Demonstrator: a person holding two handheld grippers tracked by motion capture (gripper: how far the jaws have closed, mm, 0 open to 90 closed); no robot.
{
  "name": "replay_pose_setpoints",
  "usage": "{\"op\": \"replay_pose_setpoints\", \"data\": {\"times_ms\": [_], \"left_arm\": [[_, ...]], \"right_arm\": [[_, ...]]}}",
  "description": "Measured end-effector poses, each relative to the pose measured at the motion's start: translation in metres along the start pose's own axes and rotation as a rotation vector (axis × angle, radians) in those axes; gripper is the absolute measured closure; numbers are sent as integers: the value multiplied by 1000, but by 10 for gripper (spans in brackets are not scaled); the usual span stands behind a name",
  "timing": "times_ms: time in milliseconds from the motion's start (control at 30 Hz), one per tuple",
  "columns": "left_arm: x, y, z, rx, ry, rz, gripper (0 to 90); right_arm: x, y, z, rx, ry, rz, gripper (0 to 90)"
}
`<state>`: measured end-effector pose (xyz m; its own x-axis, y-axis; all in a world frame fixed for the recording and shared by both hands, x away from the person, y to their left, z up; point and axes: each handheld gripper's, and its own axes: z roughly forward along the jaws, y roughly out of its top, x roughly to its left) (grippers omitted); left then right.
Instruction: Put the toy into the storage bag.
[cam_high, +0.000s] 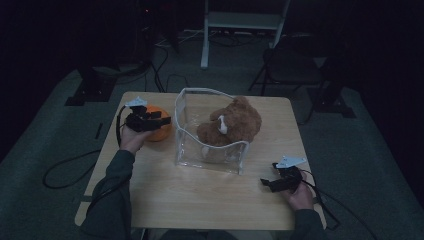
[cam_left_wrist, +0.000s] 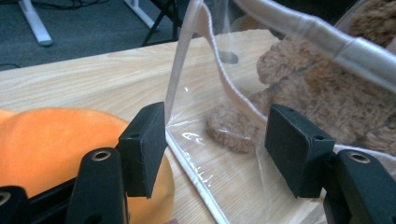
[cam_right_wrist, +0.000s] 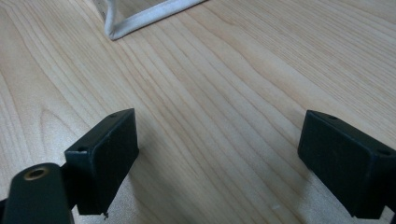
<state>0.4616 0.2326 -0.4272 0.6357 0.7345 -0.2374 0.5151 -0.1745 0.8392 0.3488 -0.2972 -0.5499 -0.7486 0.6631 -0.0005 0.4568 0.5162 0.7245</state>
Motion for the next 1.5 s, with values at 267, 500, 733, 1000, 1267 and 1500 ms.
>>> {"op": "replay_pose_setpoints", "data": {"times_ms": [267,500,733,1000,1267,1500], "left_arm": [[3,-7,1,11,13,-6,388],[10,-13,4,28,58,-24,388],[9,-19,11,45,79,-16,390],[12,-22,16,76,125,8,388],[15,-24,11,56,212,17,315],[22,-26,6,27,329,-1,187]], "right_arm": [[0,0,0,0,0,0,114],[0,0,0,0,0,0,114],[0,0,0,0,0,0,114],[0,0,0,0,0,0,114],[0,0,0,0,1,-1,114],[0,0,0,0,1,-2,114]]}}
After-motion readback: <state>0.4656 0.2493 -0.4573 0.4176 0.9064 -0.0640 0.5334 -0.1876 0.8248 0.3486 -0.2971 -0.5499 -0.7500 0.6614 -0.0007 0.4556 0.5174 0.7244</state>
